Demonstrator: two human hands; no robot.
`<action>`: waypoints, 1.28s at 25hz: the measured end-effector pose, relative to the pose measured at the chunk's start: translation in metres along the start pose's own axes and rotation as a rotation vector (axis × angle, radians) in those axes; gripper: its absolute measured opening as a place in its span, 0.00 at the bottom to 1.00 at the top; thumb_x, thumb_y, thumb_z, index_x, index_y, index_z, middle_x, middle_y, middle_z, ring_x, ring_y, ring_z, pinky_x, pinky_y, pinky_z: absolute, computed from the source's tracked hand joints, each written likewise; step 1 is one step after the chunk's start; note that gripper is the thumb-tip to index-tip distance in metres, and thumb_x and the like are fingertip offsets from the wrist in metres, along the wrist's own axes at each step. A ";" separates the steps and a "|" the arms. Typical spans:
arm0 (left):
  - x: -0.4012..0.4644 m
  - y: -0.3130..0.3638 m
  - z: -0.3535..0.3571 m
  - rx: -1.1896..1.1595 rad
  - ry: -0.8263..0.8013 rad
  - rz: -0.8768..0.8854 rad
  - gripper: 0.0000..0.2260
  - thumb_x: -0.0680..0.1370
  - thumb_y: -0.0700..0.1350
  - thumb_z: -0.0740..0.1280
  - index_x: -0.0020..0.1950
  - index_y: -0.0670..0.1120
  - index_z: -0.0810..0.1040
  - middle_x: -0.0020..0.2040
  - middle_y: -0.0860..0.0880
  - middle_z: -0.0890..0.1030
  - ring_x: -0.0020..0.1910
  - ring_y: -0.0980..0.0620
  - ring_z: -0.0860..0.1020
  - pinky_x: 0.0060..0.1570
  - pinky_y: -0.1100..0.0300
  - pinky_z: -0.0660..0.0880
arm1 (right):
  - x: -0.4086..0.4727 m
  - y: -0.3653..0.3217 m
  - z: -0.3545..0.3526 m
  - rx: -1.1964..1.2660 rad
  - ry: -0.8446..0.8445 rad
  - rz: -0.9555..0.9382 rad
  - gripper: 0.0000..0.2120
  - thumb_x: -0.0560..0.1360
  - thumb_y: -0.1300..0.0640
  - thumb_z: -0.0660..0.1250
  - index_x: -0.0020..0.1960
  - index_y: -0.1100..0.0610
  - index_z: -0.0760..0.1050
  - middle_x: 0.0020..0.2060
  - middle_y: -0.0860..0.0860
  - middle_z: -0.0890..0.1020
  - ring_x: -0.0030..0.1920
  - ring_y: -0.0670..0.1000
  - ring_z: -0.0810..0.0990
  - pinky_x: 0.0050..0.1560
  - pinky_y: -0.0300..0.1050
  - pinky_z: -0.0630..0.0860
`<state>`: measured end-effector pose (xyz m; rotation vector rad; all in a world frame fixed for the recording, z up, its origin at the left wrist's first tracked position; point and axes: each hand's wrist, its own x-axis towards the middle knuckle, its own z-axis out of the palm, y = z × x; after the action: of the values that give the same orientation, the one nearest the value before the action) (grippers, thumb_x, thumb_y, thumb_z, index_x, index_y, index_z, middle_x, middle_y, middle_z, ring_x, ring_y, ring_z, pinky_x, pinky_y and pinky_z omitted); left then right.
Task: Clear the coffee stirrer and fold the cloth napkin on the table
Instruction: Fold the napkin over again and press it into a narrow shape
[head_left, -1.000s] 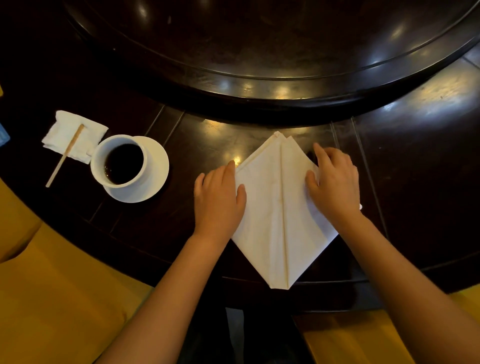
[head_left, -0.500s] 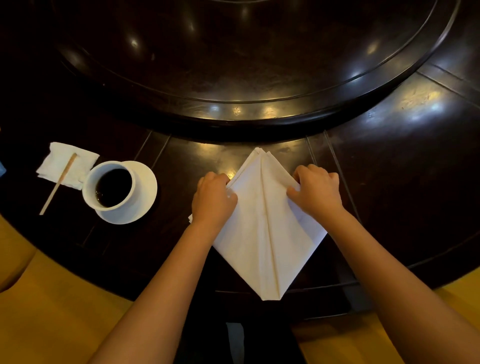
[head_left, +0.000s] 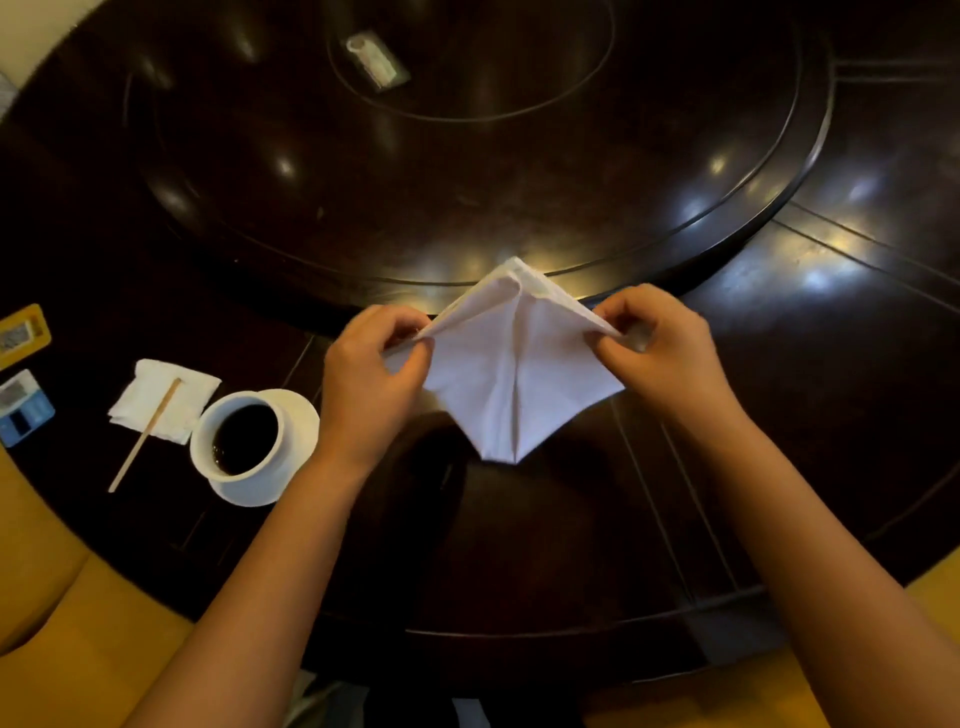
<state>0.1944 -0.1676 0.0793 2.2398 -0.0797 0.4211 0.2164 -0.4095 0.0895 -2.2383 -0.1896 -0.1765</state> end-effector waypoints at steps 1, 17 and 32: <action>0.000 0.005 -0.006 0.008 0.040 0.084 0.04 0.73 0.37 0.67 0.43 0.46 0.77 0.41 0.54 0.76 0.41 0.62 0.73 0.42 0.73 0.67 | -0.001 -0.008 -0.011 0.020 0.032 -0.102 0.06 0.67 0.65 0.68 0.39 0.55 0.77 0.35 0.50 0.78 0.38 0.48 0.76 0.41 0.39 0.70; -0.125 -0.045 0.058 0.534 -0.483 0.121 0.25 0.79 0.51 0.51 0.75 0.44 0.55 0.75 0.45 0.58 0.74 0.48 0.55 0.70 0.39 0.51 | -0.126 0.049 0.089 -0.401 -0.322 0.021 0.24 0.78 0.48 0.50 0.72 0.55 0.60 0.73 0.53 0.61 0.74 0.53 0.53 0.71 0.60 0.50; -0.120 -0.074 0.096 0.784 -0.495 -0.163 0.35 0.76 0.63 0.47 0.76 0.44 0.48 0.77 0.43 0.51 0.75 0.47 0.47 0.71 0.44 0.47 | -0.107 0.094 0.104 -0.757 -0.205 0.269 0.34 0.76 0.36 0.42 0.74 0.53 0.38 0.75 0.52 0.43 0.75 0.50 0.39 0.71 0.58 0.34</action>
<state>0.1226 -0.2023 -0.0714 3.0500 0.0176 -0.2578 0.1362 -0.3943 -0.0674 -3.0052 0.0935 0.1598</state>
